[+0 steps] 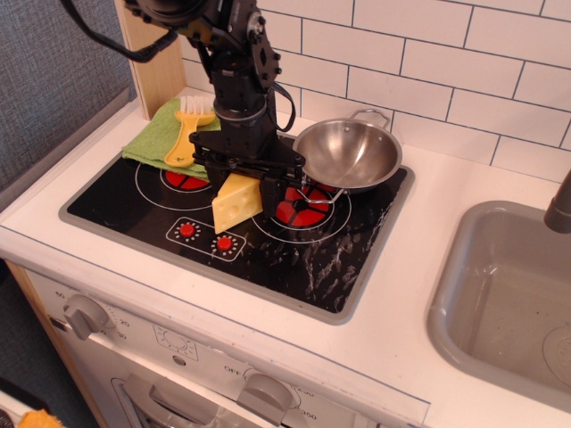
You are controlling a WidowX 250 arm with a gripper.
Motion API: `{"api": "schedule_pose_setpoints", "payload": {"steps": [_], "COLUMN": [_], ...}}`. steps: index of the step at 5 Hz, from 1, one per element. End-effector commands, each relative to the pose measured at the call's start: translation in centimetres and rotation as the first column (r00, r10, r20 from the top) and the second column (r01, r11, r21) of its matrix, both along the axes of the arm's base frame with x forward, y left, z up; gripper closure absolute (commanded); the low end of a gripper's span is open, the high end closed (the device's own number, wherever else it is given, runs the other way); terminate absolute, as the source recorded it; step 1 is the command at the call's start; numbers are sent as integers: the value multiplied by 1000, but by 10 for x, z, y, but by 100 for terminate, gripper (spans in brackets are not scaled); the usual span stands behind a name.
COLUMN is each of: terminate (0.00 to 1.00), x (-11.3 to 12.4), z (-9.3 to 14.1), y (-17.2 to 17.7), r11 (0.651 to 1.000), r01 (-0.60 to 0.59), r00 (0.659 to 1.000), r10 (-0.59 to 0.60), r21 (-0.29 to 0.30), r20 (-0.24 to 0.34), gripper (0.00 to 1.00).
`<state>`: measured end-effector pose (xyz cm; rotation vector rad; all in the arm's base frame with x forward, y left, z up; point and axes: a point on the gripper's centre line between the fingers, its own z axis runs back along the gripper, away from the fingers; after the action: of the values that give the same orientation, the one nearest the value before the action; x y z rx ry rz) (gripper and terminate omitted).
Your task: Put the cheese in the middle of the stove.
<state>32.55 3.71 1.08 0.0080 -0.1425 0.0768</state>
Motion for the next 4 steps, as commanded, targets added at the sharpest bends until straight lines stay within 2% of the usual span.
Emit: {"api": "schedule_pose_setpoints", "payload": {"steps": [1, 2, 3, 4], "terminate": [0, 0, 0, 0], "x": [0, 5, 5, 6], "z": [22, 48, 73, 82], "y": [-10, -13, -19, -21], "r11": [1000, 998, 998, 998], "r01": [18, 60, 53, 57], "r00": [999, 994, 989, 989], "r10": [-18, -61, -59, -61], "r21": [-7, 12, 46, 30], "r20": [39, 85, 136, 134], "gripper": [0, 0, 0, 0]}}
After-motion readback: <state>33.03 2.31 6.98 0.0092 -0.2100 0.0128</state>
